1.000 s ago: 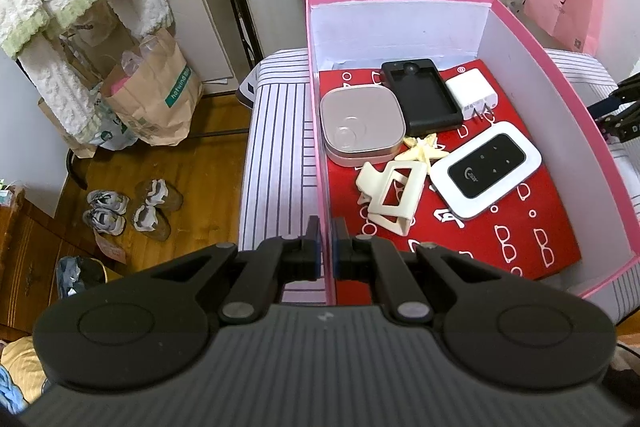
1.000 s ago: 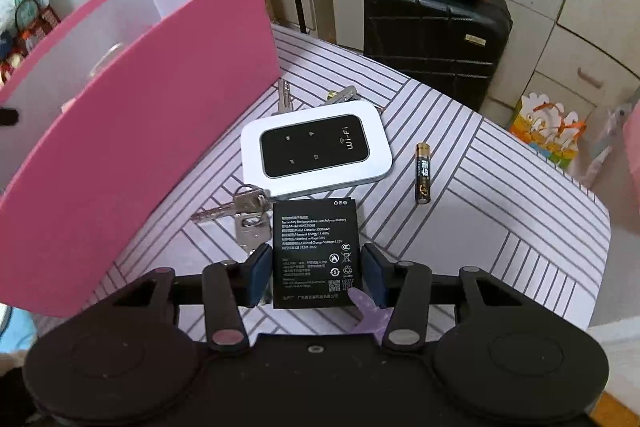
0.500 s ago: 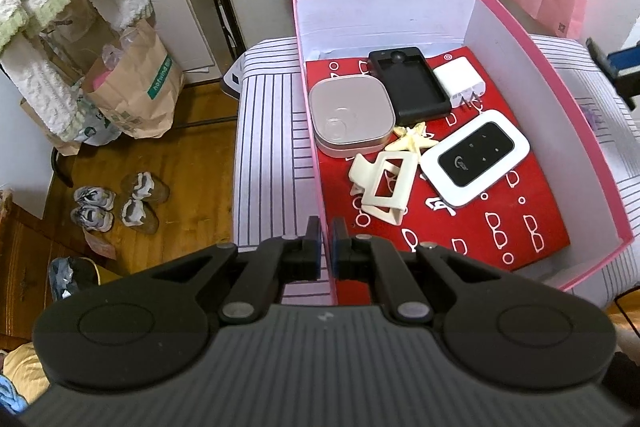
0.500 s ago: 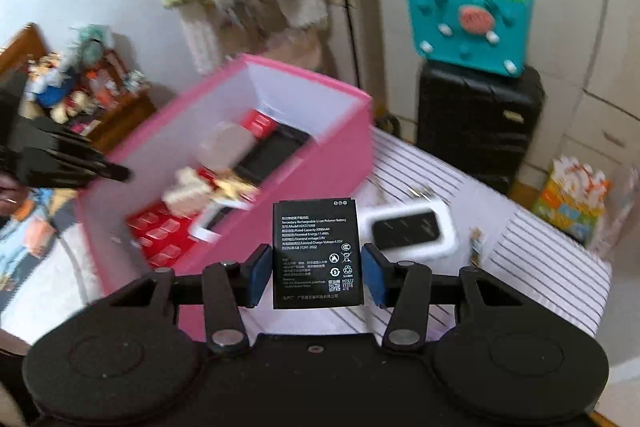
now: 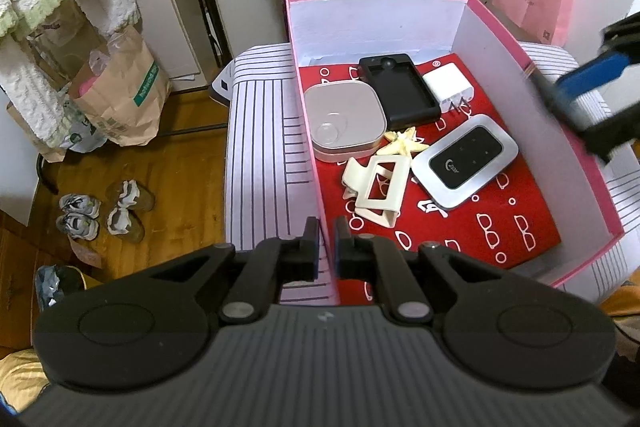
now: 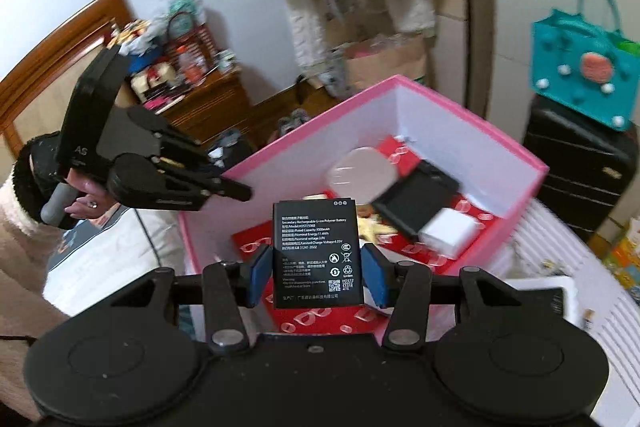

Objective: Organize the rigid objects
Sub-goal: 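Carry the black battery into the box and open the right gripper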

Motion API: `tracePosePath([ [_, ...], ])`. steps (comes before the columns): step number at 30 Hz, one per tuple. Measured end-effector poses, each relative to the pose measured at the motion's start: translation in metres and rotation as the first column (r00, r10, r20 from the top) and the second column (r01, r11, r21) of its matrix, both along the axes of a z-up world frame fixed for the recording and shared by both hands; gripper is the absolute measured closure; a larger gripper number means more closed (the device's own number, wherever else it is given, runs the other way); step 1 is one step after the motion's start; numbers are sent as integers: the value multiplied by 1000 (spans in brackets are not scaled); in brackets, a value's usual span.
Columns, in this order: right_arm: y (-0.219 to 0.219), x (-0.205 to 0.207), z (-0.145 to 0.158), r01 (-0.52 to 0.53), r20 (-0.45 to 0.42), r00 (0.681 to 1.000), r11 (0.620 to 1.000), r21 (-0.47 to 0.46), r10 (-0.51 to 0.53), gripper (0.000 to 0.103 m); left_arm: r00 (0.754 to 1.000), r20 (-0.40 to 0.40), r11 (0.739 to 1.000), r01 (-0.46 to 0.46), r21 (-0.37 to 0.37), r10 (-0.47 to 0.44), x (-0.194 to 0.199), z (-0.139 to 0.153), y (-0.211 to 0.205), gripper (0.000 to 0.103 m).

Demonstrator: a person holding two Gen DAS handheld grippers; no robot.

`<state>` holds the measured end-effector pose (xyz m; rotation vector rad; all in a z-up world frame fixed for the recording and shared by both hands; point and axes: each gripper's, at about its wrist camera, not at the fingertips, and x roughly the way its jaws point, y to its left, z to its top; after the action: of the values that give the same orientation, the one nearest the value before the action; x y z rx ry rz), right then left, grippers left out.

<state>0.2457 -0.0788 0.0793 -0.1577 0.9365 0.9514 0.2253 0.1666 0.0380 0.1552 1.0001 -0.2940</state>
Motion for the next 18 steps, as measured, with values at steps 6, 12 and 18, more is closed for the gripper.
tracePosePath([
  [6,40,8,-29,-71,-101,992,997,-25,68,49,1000,11,1000,1,-26,0,-1,-1,4,96],
  [12,71,18,-56,-115,-174,979,991,-71,101,49,1000,19,999,-4,-54,5,-4,-1,10,96],
  [18,95,26,-76,-143,-229,967,982,-123,112,49,1000,27,998,-7,-59,8,-6,0,9,96],
])
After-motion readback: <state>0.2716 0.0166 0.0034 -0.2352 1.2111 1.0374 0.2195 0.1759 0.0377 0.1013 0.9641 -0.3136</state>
